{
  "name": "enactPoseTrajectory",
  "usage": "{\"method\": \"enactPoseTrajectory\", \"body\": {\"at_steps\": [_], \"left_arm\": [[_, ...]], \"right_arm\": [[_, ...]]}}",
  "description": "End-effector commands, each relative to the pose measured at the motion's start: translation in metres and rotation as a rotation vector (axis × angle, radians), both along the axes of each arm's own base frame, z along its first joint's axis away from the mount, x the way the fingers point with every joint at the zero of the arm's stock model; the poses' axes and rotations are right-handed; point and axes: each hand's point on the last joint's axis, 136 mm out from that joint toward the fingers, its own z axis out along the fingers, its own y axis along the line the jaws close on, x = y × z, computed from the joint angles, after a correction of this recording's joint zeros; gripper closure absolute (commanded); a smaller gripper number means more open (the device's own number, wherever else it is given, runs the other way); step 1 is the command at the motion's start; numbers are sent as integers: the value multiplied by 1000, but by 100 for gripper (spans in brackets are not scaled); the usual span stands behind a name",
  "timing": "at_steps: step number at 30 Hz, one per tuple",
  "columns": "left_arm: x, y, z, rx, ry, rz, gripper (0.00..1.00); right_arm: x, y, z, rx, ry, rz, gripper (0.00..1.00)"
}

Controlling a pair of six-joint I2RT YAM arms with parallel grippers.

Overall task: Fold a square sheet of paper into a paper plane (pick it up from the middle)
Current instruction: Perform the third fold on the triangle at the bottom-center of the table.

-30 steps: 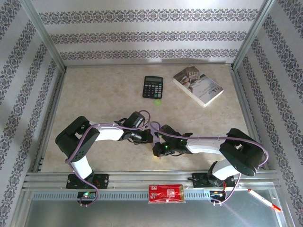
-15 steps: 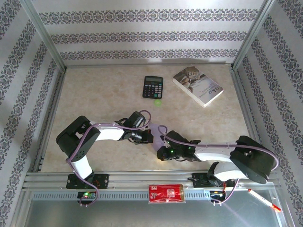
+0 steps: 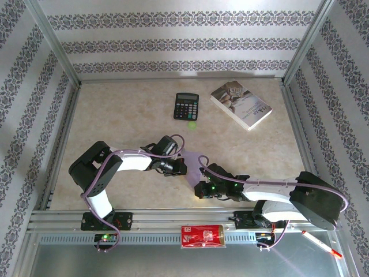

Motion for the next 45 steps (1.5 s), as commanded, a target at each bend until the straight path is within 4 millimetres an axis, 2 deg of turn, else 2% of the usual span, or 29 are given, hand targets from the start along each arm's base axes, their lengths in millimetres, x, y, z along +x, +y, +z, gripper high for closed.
{"method": "enactPoseTrajectory", "body": {"at_steps": [1, 3, 6, 11, 16, 22, 28, 33, 45], "left_arm": [[-3, 4, 13, -11, 13, 28, 91], [-4, -6, 35, -72, -17, 25, 86], [-14, -16, 48, -119, -9, 28, 84], [-35, -33, 37, -138, 52, 6, 94], [-40, -43, 19, -102, 94, -12, 99], [-32, -24, -3, -16, 104, 29, 100], [-19, -11, -10, 1, 108, 54, 100], [-8, -1, -13, -3, 117, 76, 100], [34, 37, -21, -19, 123, 154, 99]], "right_arm": [[-24, -33, -36, -160, 104, -13, 98], [-23, -33, -37, -156, 106, -29, 98], [-21, -33, -38, -143, 105, -56, 98], [-18, -35, -37, -143, 94, -80, 99], [-18, -39, -41, -161, 100, -90, 99], [-25, -53, -51, -223, 148, -123, 100], [-35, -72, -60, -298, 205, -154, 100], [-39, -79, -61, -325, 223, -166, 100], [-41, -88, -62, -354, 231, -180, 100]]}}
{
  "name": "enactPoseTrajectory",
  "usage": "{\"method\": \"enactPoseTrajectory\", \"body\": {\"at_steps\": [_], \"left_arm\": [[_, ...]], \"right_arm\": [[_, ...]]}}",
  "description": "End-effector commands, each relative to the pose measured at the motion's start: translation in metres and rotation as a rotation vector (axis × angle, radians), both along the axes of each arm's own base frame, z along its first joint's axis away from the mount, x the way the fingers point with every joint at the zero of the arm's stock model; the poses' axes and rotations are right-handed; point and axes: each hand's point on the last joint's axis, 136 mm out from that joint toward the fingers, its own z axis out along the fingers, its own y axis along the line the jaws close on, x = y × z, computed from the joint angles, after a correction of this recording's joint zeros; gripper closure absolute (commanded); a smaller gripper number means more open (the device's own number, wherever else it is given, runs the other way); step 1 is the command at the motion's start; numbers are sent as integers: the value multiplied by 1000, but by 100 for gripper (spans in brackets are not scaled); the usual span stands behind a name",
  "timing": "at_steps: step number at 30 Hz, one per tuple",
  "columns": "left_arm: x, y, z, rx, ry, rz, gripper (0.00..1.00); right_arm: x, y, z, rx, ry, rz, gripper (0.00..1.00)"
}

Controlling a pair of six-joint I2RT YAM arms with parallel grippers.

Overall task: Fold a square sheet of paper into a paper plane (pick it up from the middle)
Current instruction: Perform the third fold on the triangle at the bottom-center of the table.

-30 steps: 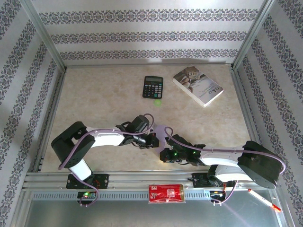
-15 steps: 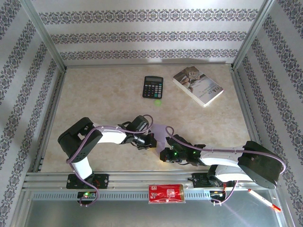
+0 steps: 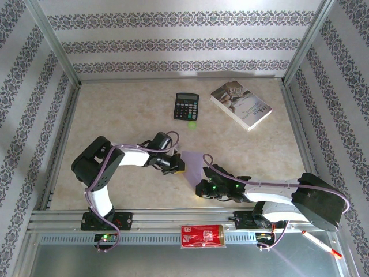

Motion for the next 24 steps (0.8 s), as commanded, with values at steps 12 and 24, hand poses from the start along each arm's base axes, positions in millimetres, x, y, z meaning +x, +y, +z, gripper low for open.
{"method": "enactPoseTrajectory", "body": {"at_steps": [12, 24], "left_arm": [[12, 40, 36, 23, -150, 141, 69], [-3, 18, 32, -22, -129, 72, 55]], "right_arm": [[14, -9, 48, 17, -212, 90, 81], [81, -10, 53, 46, -184, -3, 84]]}}
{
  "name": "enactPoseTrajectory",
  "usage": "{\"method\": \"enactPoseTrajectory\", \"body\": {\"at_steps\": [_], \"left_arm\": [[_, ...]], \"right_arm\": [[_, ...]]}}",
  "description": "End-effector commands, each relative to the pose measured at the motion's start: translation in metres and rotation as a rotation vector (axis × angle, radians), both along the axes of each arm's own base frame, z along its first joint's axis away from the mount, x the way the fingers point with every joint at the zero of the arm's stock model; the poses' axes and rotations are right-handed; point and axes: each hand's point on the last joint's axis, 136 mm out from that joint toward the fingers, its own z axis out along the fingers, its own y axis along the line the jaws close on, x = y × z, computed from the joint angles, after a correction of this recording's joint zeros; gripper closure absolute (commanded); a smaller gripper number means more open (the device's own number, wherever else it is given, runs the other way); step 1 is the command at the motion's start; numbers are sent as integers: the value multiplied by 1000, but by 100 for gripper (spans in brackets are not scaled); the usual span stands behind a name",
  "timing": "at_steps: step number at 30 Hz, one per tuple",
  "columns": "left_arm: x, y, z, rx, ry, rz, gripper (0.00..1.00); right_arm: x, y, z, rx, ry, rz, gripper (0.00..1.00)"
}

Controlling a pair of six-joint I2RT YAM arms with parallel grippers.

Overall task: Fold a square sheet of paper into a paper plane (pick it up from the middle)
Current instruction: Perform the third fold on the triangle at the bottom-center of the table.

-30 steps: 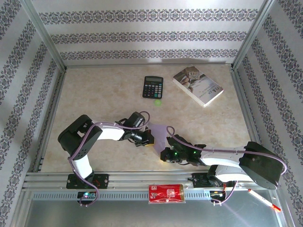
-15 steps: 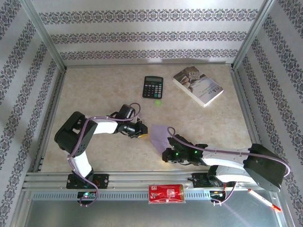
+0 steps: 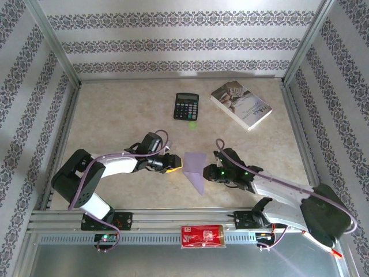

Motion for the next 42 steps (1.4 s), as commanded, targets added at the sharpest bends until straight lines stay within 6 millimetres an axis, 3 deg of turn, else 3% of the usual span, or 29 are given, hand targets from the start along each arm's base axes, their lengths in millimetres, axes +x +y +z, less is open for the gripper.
{"method": "enactPoseTrajectory", "body": {"at_steps": [1, 11, 15, 18, 20, 25, 29, 42], "left_arm": [[1, -6, -2, -9, -4, -8, 54], [-9, -10, -9, 20, 28, -15, 49], [-9, 1, -10, 74, 5, 16, 46], [-8, 6, -7, 94, -19, 32, 44], [-5, 7, -5, 96, -28, 39, 43], [-5, 2, -3, 76, -22, 30, 42], [-10, -1, -6, 79, -6, 12, 41], [-15, -18, -16, 80, 54, -20, 41]], "right_arm": [[10, 23, 14, 49, -25, 89, 85], [13, 6, -13, -130, 6, 64, 83], [14, -8, 11, -190, -97, 60, 77], [9, 7, 31, -145, -178, 109, 75], [5, 23, 33, -108, -184, 148, 75], [9, 39, 9, -123, -112, 201, 81], [18, 30, -8, -130, -71, 172, 85], [4, 9, -48, -176, 24, 136, 91]]}}
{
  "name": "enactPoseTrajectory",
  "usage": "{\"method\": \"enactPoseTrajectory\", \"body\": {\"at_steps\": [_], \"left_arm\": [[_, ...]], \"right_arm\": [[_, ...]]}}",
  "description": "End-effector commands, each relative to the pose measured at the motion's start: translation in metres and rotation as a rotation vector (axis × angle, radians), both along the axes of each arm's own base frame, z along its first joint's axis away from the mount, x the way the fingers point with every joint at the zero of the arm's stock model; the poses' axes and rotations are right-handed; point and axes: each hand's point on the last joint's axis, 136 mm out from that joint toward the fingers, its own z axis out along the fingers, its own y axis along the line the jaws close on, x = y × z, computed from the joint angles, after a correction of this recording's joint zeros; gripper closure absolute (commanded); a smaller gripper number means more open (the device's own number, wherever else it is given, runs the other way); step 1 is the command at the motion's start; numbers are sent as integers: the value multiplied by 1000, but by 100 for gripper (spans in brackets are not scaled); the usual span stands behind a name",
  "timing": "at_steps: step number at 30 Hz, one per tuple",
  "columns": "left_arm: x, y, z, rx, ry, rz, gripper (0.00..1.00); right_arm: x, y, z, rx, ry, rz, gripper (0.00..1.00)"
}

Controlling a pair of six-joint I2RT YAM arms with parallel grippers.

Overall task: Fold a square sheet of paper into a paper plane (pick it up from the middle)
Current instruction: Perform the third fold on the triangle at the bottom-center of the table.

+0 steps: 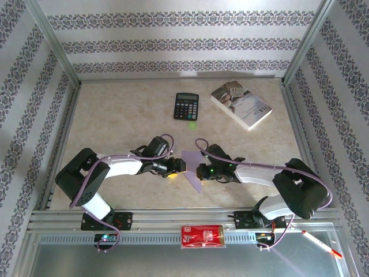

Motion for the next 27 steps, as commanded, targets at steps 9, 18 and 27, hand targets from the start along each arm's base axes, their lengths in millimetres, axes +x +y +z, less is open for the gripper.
{"method": "enactPoseTrajectory", "body": {"at_steps": [9, 18, 27], "left_arm": [[8, -8, -3, 42, 32, 8, 43], [27, -2, 3, 24, 20, 61, 46], [32, -4, 2, 19, 29, 66, 47]], "right_arm": [[-13, -14, -20, -35, 50, -20, 93], [-15, -16, -22, -37, 54, -25, 94], [-16, -17, -23, -37, 57, -27, 94]]}}
